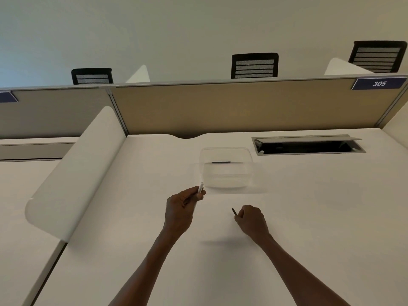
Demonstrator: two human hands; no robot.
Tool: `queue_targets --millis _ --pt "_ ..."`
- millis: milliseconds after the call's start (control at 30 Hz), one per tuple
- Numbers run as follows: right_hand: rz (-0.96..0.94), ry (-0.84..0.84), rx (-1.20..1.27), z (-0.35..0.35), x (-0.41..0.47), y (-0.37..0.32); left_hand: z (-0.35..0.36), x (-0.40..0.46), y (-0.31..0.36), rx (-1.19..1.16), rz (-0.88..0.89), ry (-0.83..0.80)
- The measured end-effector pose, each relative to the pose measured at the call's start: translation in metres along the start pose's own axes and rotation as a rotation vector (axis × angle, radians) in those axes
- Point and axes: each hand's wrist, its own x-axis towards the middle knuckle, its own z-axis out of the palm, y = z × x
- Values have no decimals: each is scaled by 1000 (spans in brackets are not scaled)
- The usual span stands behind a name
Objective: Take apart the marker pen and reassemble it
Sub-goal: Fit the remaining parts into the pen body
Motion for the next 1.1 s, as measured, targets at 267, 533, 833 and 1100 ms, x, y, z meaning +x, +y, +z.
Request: queue_targets --millis 267,533,833,1100 --pt "-169 191 399 -36 2 -25 3 1 -6 6 -29 -4" --pt "-465 301 598 -75 -20 -72 6 2 -3 44 -15 -2" --pt "-659 314 490 -86 -32 -89 5 1 1 45 7 4" --pt "-698 289 380 -89 -37 -88 6 -1 1 43 31 -7"
